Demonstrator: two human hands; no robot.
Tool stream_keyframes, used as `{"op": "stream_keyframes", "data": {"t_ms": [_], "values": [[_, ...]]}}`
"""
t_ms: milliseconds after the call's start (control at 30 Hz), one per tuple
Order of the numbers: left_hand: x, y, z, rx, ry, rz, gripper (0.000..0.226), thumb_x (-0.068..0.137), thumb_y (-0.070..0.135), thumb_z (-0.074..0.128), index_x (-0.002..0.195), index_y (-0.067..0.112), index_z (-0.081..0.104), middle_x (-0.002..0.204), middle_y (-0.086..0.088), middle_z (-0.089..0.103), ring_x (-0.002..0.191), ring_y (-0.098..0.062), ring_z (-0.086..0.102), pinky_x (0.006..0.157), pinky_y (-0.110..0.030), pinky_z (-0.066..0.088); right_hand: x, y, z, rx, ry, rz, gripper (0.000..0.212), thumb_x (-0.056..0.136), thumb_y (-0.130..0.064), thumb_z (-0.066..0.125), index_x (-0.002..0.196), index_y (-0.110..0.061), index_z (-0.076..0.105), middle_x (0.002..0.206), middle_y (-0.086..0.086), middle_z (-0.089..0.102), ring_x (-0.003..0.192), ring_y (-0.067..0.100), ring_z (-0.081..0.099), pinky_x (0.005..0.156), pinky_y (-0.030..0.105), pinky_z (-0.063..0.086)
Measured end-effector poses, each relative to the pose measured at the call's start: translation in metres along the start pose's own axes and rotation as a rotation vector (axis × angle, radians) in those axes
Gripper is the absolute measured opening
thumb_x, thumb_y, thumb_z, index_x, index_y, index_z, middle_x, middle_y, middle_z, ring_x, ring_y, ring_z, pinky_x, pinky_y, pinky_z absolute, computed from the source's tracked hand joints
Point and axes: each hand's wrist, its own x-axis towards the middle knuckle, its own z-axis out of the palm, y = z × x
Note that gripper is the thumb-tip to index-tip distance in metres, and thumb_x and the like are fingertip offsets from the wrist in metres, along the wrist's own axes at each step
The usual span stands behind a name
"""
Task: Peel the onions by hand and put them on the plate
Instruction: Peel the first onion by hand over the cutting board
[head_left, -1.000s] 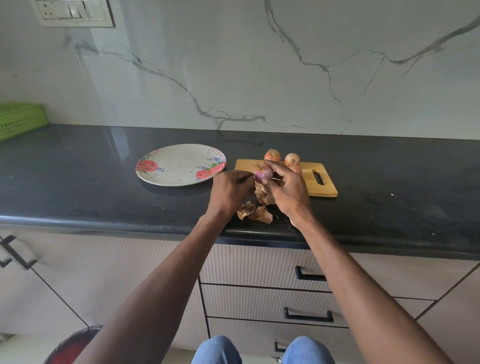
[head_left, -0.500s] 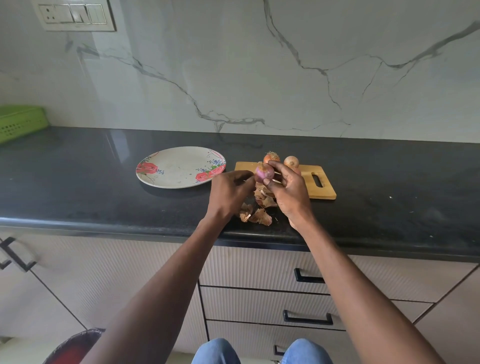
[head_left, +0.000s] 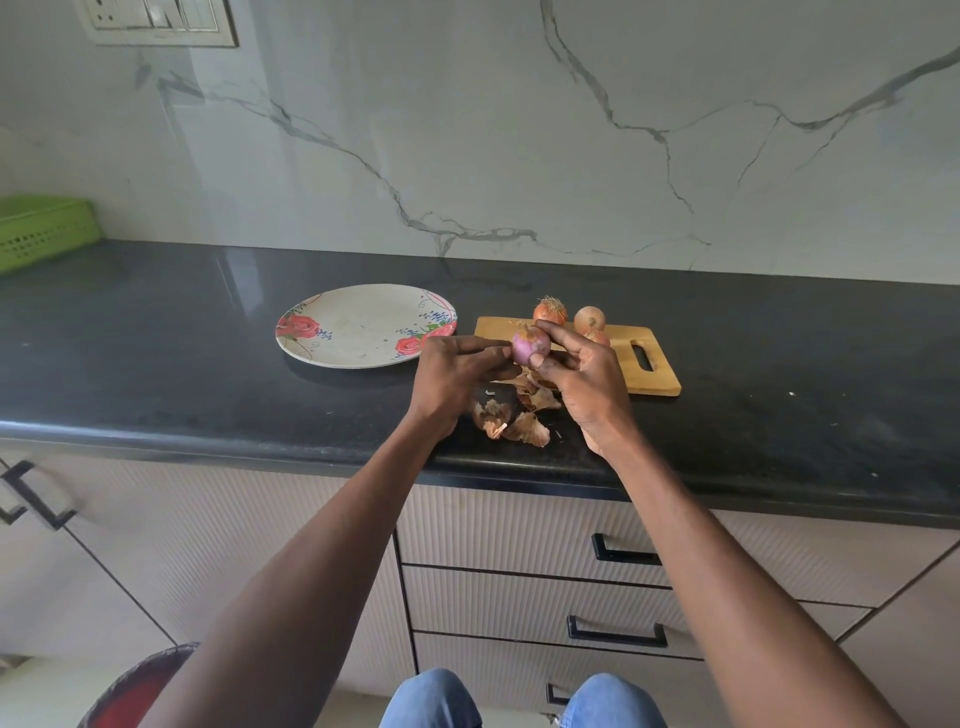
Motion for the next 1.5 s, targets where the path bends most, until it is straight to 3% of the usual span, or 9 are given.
{"op": "stream_keyframes", "data": {"t_ms": [433,567,833,1000,1100,1200,1267,1367,1500], "values": [[0.002,-0.005,0.003,0.149,0.050,0.037,0.010,0.092,0.009,0.072,0.099,0.006,0.078,0.087,-0.011,0.078,0.081,-0.026,0.076,0.081,-0.038,0.061,0.001,0.001,0.002,-0.027,0.015,-0.009,0.044,0.089,-0.018,0.074,0.131,-0.020,0.063,0.122,-0.006,0.068,0.107,0.000,0.065,0.080,0.016,0.053],[0.002,-0.007,0.001,0.194,0.066,0.048,0.010,0.091,0.009,0.072,0.091,0.016,0.080,0.085,-0.014,0.078,0.083,-0.035,0.075,0.086,-0.050,0.060,0.002,0.003,0.003,-0.064,0.016,-0.016,0.046,0.087,-0.019,0.075,0.131,-0.020,0.063,0.123,-0.005,0.067,0.112,0.006,0.064,0.092,0.027,0.055],[0.000,-0.002,0.005,0.347,0.124,0.079,0.011,0.092,0.003,0.067,0.092,0.002,0.078,0.080,-0.010,0.077,0.071,-0.022,0.076,0.076,-0.044,0.063,0.004,0.007,0.004,-0.152,-0.001,-0.006,0.046,0.088,-0.016,0.073,0.133,-0.022,0.062,0.127,-0.002,0.067,0.114,0.013,0.064,0.094,0.041,0.057],[0.001,-0.003,0.004,0.332,0.202,0.065,0.019,0.094,0.004,0.062,0.083,0.010,0.075,0.077,-0.013,0.075,0.071,-0.026,0.075,0.075,-0.048,0.063,0.003,0.004,0.004,-0.153,0.024,0.002,0.044,0.091,-0.014,0.071,0.133,-0.022,0.061,0.125,-0.008,0.065,0.112,0.008,0.063,0.094,0.037,0.056],[0.000,-0.002,0.004,0.258,0.139,0.050,0.010,0.096,0.010,0.066,0.096,0.009,0.076,0.087,-0.012,0.077,0.078,-0.023,0.076,0.077,-0.041,0.063,0.002,0.001,0.004,-0.136,0.025,-0.003,0.042,0.092,-0.014,0.070,0.132,-0.021,0.062,0.119,-0.017,0.063,0.109,0.003,0.063,0.089,0.028,0.057],[0.000,-0.002,0.006,0.342,0.064,0.072,0.023,0.095,0.018,0.071,0.110,0.002,0.076,0.096,-0.010,0.078,0.085,-0.020,0.076,0.078,-0.042,0.063,0.002,0.000,0.004,-0.123,0.016,-0.006,0.042,0.091,-0.024,0.072,0.131,-0.024,0.062,0.122,-0.009,0.066,0.102,-0.004,0.063,0.080,0.017,0.055],[-0.001,-0.002,0.006,0.381,0.068,0.093,0.021,0.095,0.017,0.070,0.109,0.002,0.077,0.094,-0.008,0.078,0.084,-0.021,0.076,0.078,-0.045,0.063,0.002,0.000,0.004,-0.107,0.010,-0.001,0.046,0.089,-0.032,0.073,0.133,-0.025,0.061,0.125,-0.008,0.066,0.107,-0.002,0.063,0.082,0.017,0.054],[0.000,-0.002,0.007,0.414,0.098,0.090,0.018,0.096,0.019,0.069,0.100,0.003,0.076,0.088,-0.008,0.076,0.081,-0.022,0.075,0.074,-0.048,0.063,0.002,0.001,0.004,-0.096,-0.008,-0.004,0.049,0.090,-0.021,0.072,0.137,-0.025,0.057,0.133,-0.007,0.062,0.118,0.004,0.059,0.090,0.020,0.052],[0.000,-0.001,0.011,0.529,0.102,0.142,0.021,0.099,0.028,0.063,0.096,0.007,0.067,0.089,-0.006,0.072,0.082,-0.024,0.071,0.075,-0.053,0.059,0.002,0.001,0.004,-0.039,-0.030,0.031,0.045,0.084,-0.015,0.077,0.127,-0.021,0.064,0.117,-0.002,0.071,0.110,0.013,0.066,0.091,0.031,0.056]]}}
